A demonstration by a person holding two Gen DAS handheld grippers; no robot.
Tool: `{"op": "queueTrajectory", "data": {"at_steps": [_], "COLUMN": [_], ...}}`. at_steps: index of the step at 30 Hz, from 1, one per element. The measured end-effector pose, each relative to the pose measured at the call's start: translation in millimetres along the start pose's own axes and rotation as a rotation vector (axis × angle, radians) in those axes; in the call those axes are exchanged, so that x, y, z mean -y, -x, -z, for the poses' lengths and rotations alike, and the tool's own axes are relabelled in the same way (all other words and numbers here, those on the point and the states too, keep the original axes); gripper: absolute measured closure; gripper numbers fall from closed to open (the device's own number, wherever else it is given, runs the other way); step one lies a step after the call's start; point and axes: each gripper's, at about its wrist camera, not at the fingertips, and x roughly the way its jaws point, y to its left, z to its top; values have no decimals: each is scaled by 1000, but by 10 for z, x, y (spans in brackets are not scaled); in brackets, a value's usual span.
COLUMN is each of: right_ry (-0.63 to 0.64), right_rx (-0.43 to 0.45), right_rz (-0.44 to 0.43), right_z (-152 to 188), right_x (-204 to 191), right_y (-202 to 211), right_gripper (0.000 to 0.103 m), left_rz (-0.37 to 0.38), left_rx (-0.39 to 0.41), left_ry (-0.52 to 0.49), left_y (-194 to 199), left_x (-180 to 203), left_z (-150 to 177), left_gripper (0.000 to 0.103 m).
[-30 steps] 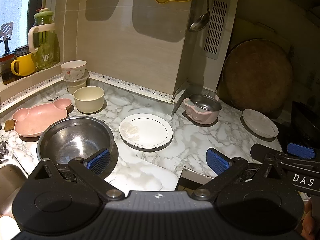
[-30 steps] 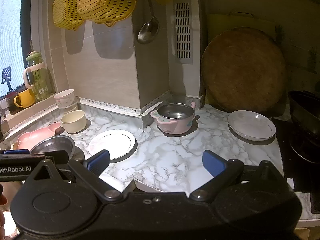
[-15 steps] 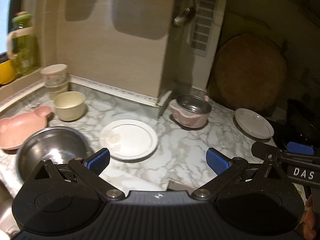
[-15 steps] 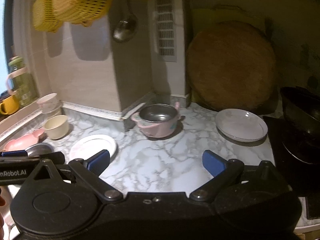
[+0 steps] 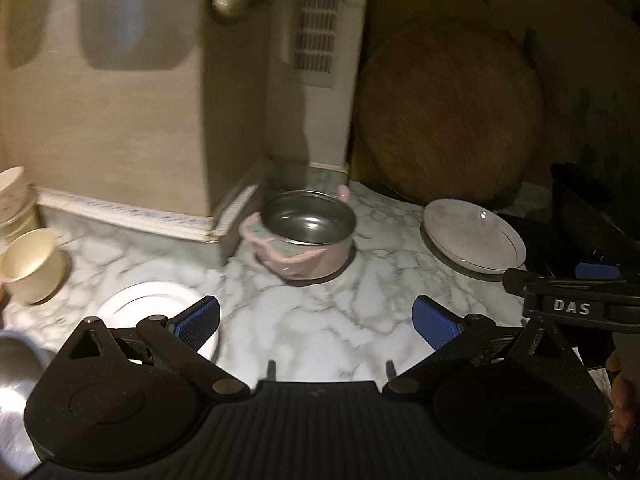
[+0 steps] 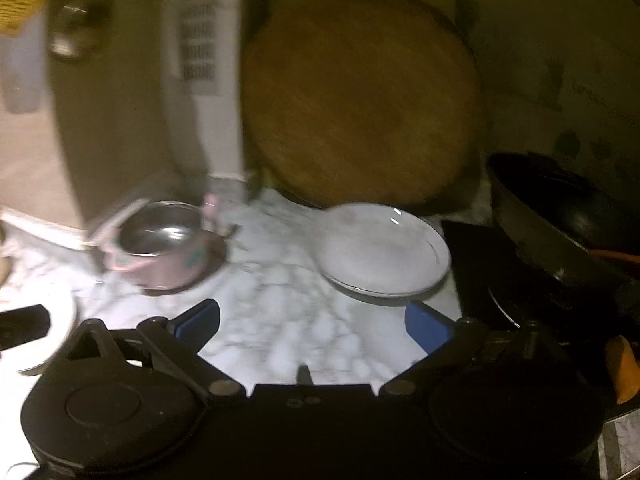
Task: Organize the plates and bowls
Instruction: 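Move both grippers toward the white floral plate beside the stove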
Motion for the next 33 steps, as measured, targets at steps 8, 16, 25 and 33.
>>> {"op": "queueTrajectory", "data": {"at_steps": [8,16,25,33], "right_ry": [-98,-221,-292,-343], "right_rx": [-119,-169,-186,-193], "right_rz": [74,126,162,175], "right_z": [-61,-104,-123,-131], "right_x": [347,671,850,985], "right_y": [-720,-1075,-1390,-1560], "right_gripper": [11,16,21,27], "left_rz": [14,66,110,161], "left_rx": [-15,-38,-95,-208], "left_ry": [-163,-184,-177,-105], "left_y": [-572,-1132,-1797,-2422], "left_x": [447,720,993,1142], "left_z": [-156,-478,-786,-938], "left_gripper": [1,6,11,28]}}
